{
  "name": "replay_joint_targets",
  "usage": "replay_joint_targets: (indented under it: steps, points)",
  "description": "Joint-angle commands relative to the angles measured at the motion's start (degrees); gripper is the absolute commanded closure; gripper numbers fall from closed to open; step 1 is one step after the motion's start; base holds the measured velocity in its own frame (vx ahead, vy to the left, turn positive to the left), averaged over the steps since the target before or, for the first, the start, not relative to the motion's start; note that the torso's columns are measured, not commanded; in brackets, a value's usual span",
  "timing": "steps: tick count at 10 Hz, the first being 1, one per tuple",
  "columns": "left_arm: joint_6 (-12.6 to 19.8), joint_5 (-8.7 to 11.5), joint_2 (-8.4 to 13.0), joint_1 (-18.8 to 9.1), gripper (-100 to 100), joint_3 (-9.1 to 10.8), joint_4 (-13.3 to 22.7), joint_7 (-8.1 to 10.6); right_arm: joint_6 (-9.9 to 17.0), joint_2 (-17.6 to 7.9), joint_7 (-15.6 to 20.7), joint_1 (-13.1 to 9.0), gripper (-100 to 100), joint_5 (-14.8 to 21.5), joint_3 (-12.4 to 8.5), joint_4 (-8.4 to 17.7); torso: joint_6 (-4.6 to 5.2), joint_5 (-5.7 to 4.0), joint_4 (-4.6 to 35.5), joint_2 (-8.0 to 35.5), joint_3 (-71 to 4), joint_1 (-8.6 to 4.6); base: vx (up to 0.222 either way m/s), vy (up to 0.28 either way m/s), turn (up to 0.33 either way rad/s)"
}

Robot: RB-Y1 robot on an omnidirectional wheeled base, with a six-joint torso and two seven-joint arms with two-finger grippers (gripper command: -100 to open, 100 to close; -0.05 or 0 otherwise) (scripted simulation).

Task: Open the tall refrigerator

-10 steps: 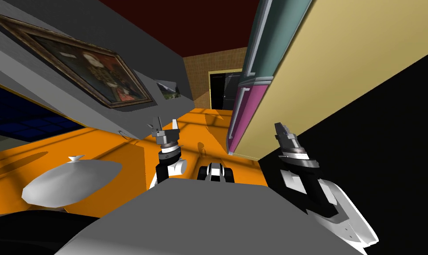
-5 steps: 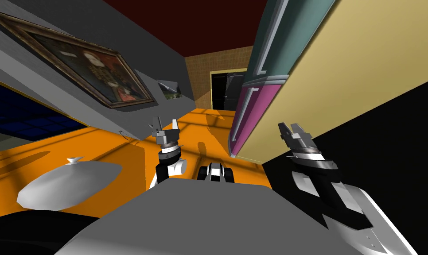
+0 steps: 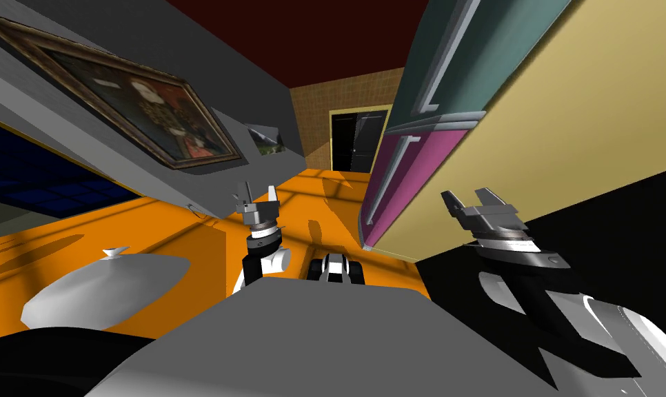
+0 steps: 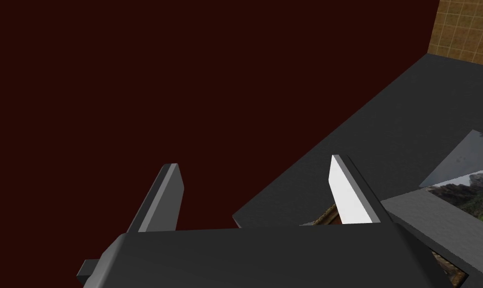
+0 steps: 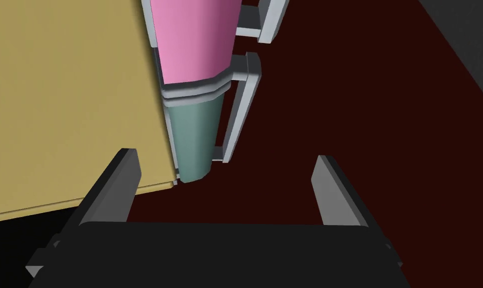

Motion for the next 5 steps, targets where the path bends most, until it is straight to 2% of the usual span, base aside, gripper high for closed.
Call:
replay_joint_targets:
  steps: [1, 2, 3, 4, 5]
  points:
    - [0.00, 0.00, 0.00, 0.00, 0, 0.00, 0.00, 0.00, 0.18, -2.80, 1.52, 0.05, -100, 4.54, -4.41, 1.08, -0.01, 0.00, 0.02, 0.03, 0.03, 0.02, 0.112, 0.093, 0.054]
    - [0.00, 0.00, 0.00, 0.00, 0, 0.00, 0.00, 0.00, 0.18, -2.80, 1.52, 0.05, -100, 5.10, -5.39, 1.08, -0.01, 0.02, 0.00, -0.06, -0.02, 0.09, 0.089, 0.080, 0.012]
    - [0.00, 0.00, 0.00, 0.00, 0, 0.00, 0.00, 0.00, 0.28, -4.16, 2.27, 0.06, -100, 7.41, -7.09, 1.63, 0.00, 0.01, 0.00, -0.01, 0.00, 0.03, 0.099, 0.062, 0.026]
    - [0.00, 0.00, 0.00, 0.00, 0, 0.00, 0.00, 0.00, 0.28, -4.16, 2.27, 0.06, -100, 7.41, -7.69, 1.63, -0.01, -0.02, 0.00, -0.06, -0.02, -0.06, 0.086, 0.035, 0.015]
    - [0.00, 0.00, 0.00, 0.00, 0, 0.00, 0.00, 0.00, 0.38, -5.59, 3.02, 0.06, -100, 9.71, -9.97, 2.24, 0.00, -0.04, 0.00, -0.02, 0.00, -0.12, 0.102, 0.046, 0.036]
